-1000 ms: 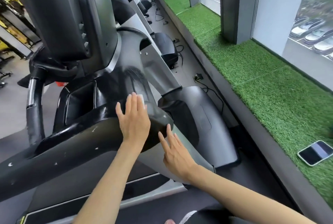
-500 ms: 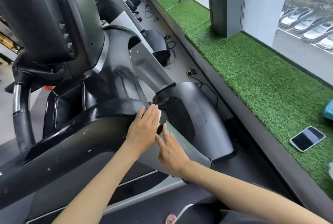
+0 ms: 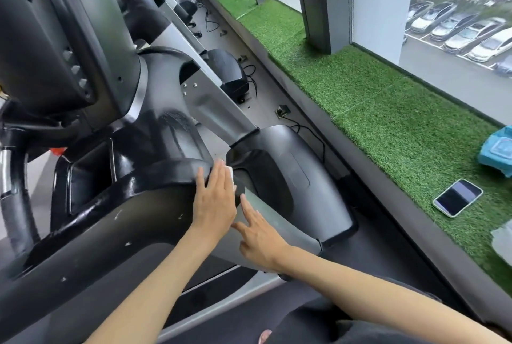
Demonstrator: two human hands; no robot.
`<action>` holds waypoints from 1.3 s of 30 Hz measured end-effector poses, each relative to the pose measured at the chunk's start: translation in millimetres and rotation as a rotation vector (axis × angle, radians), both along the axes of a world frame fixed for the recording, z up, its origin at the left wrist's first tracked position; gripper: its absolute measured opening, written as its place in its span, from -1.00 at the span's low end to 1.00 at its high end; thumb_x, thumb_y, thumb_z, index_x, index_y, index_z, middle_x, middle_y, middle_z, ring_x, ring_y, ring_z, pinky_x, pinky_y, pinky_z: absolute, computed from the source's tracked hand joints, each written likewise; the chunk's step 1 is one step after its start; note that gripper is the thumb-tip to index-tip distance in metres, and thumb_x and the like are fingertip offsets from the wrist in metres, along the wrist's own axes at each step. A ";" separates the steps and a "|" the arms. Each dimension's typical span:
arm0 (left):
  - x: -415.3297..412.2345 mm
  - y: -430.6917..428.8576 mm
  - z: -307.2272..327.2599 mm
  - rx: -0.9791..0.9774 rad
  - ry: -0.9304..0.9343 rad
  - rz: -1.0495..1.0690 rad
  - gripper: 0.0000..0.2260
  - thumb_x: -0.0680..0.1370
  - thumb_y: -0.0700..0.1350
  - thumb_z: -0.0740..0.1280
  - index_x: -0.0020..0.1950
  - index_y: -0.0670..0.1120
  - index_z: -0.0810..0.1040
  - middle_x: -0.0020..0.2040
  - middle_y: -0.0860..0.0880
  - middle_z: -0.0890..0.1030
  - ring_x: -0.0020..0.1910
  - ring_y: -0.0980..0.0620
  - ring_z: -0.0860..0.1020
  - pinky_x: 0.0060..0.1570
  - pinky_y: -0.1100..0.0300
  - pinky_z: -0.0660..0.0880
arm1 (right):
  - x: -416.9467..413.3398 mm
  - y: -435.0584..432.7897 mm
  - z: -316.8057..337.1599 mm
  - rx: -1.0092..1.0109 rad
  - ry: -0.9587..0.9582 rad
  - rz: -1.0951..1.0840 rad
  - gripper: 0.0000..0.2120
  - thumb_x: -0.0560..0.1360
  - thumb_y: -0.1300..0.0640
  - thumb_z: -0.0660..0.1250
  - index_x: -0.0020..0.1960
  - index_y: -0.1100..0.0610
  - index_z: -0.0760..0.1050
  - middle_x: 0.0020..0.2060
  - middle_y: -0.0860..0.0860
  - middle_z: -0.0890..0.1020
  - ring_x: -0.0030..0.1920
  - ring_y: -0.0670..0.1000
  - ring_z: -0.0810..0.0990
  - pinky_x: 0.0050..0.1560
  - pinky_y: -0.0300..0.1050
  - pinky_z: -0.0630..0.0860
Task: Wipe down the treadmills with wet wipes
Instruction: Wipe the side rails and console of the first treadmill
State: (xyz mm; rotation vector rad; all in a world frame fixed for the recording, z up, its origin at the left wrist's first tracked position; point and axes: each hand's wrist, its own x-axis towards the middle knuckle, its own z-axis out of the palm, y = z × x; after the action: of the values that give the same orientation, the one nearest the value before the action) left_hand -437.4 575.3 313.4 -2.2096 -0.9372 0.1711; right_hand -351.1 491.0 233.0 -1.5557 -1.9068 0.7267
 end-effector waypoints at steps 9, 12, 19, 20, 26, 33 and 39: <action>1.3 -5.2 -6.0 -0.025 -0.039 0.021 -0.56 0.61 -0.13 -0.02 0.38 -0.28 0.41 0.37 -0.24 0.44 0.44 -0.14 0.33 0.43 -0.14 -0.09 | -0.4 -1.2 -2.0 -0.059 -0.023 0.025 -0.46 0.46 0.25 0.22 0.45 0.15 0.34 0.47 0.21 -0.40 0.52 0.16 -0.33 0.54 0.12 -0.04; -7.9 -1.3 -7.7 -0.065 0.069 -0.129 -0.54 0.54 -0.15 -0.04 0.29 -0.25 0.51 0.30 -0.21 0.52 0.40 -0.12 0.39 0.47 -0.08 -0.18 | -1.5 -0.8 -1.3 -0.061 -0.034 0.053 -0.44 0.47 0.25 0.22 0.47 0.13 0.32 0.49 0.21 -0.39 0.54 0.16 -0.28 0.53 0.09 0.01; -11.1 8.1 -7.1 -0.030 0.022 -0.077 -0.58 0.62 -0.06 0.06 0.39 -0.24 0.40 0.38 -0.21 0.44 0.45 -0.13 0.31 0.43 -0.16 -0.09 | 1.8 0.0 -3.4 -0.050 -0.100 0.080 -0.54 0.49 0.21 0.24 0.39 0.20 0.42 0.48 0.26 -0.38 0.54 0.21 -0.21 0.51 0.11 0.09; -12.5 7.0 -14.1 -0.056 0.147 -0.159 -0.55 0.57 -0.04 0.18 0.38 -0.25 0.42 0.36 -0.21 0.47 0.44 -0.13 0.33 0.44 -0.14 -0.14 | 0.1 1.2 -4.4 -0.048 -0.111 0.086 -0.53 0.47 0.22 0.25 0.38 0.21 0.42 0.46 0.29 -0.39 0.54 0.24 -0.21 0.49 0.13 0.13; 5.6 13.1 -4.0 0.051 0.025 0.030 -0.56 0.64 -0.10 -0.06 0.36 -0.28 0.40 0.35 -0.23 0.46 0.41 -0.15 0.36 0.41 -0.13 -0.03 | -1.2 -2.9 -3.6 -0.167 -0.117 0.105 -0.67 0.50 0.22 0.25 0.24 0.29 0.48 0.41 0.40 -0.42 0.22 0.35 0.48 0.24 -0.09 0.35; 7.4 -1.3 -38.3 -0.091 0.455 -0.110 -0.48 0.64 -0.03 0.04 0.51 -0.31 0.15 0.50 -0.27 0.22 0.52 -0.21 0.11 0.47 -0.14 -0.20 | -5.6 0.5 -14.2 -0.068 -0.077 0.092 -0.38 0.45 0.23 0.27 0.50 0.17 0.24 0.50 0.24 -0.35 0.49 0.29 0.04 0.46 0.06 0.22; 2.8 10.5 -14.9 0.050 0.166 -0.013 -0.51 0.51 0.02 0.26 0.36 -0.21 0.46 0.37 -0.16 0.47 0.44 -0.07 0.33 0.39 -0.12 -0.09 | 1.2 -0.9 -15.9 -0.155 -0.107 0.084 -0.53 0.49 0.22 0.25 0.40 0.23 0.40 0.45 0.37 -0.36 0.52 0.31 -0.01 0.50 0.07 0.13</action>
State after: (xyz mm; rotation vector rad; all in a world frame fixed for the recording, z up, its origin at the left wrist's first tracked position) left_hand -434.6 585.7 298.5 -2.1190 -0.8264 0.3170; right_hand -349.9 490.1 217.1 -1.6453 -2.0460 0.8619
